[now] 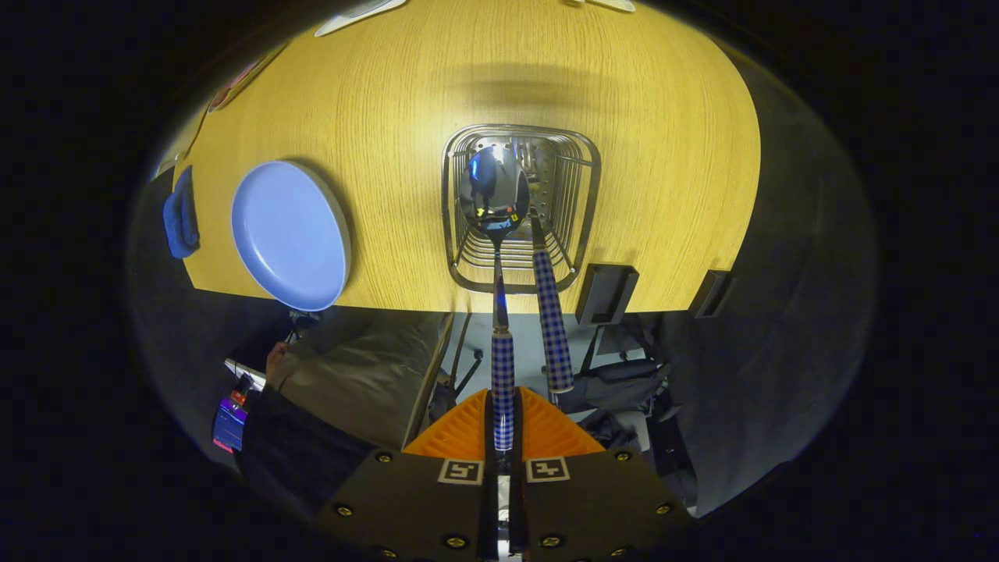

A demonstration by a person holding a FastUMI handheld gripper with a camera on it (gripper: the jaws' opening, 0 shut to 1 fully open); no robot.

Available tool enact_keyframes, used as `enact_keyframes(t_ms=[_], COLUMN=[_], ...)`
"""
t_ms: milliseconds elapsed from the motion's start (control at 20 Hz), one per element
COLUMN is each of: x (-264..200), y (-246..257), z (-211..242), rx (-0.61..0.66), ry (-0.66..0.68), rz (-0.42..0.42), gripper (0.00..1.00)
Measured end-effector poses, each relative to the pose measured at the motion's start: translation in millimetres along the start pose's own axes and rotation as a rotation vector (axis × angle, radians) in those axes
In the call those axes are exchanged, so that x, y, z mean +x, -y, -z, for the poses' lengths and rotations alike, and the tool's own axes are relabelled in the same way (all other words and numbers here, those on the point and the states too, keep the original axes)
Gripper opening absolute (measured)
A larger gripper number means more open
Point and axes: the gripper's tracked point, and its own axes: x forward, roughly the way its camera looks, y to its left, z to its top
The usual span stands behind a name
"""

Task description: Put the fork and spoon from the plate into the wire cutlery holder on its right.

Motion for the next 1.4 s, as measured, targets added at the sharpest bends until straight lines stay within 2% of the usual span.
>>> enact_keyframes(t_ms=[250, 550, 850, 950, 1400], x=[3, -1, -10, -9, -22], y=[7, 10, 15, 15, 21], z=[-7, -13, -14, -17, -32], rx=[-0.005, -0.072, -0.113, -0.113, -0.117], ry=[-0.064, -0.153, -0.236, -0.229, -0.165], rz=[0.046, 0.122, 0.159, 0.163, 0.168], gripper=[0.06, 0.06, 0.08, 0.11, 0.12])
